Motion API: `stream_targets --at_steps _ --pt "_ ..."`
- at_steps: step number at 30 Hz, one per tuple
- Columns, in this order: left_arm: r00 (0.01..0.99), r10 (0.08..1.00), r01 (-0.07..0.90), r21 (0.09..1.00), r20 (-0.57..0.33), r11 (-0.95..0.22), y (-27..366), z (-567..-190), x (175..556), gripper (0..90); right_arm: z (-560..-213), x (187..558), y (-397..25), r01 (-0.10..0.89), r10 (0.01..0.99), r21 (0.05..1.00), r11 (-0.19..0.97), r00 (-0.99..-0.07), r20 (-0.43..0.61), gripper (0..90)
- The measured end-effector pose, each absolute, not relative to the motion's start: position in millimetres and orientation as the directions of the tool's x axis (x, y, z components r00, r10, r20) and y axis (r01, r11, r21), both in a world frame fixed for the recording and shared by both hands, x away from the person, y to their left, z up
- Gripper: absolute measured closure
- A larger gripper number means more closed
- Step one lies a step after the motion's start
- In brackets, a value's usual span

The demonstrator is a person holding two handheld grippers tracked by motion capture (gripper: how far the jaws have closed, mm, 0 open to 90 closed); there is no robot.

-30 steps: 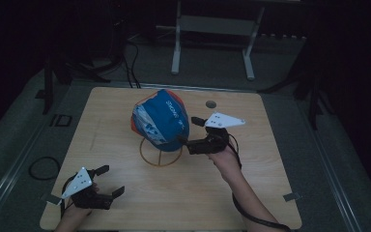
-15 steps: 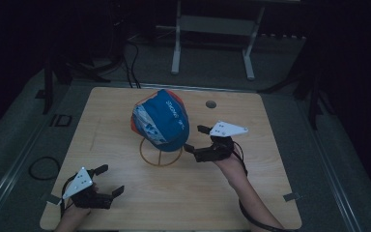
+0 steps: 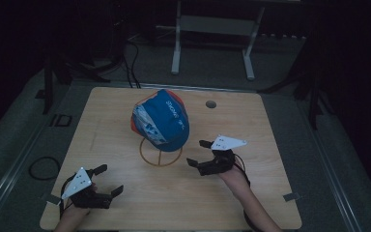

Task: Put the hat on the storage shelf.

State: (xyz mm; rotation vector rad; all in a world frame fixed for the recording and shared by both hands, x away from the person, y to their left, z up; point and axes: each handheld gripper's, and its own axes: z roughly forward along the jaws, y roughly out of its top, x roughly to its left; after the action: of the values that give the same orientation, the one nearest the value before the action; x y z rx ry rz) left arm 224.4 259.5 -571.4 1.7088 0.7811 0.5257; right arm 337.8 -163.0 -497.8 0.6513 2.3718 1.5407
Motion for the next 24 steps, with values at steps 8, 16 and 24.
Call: stream_targets --at_steps 8,16,24 --pt "0.679 0.733 0.232 0.961 -0.048 -0.153 260 -571 224 1.9 -525 334 -172 0.247 0.491 0.9 0.359 -0.87 0.043 14.3" --pt "0.68 0.732 0.232 0.96 -0.044 -0.158 259 -571 224 1.9 -541 333 -191 0.272 0.513 0.883 0.382 -0.857 0.042 14.4" --pt "0.685 0.727 0.232 0.959 -0.043 -0.162 259 -571 224 1.9 -553 332 -212 0.305 0.537 0.864 0.4 -0.842 0.049 14.3"
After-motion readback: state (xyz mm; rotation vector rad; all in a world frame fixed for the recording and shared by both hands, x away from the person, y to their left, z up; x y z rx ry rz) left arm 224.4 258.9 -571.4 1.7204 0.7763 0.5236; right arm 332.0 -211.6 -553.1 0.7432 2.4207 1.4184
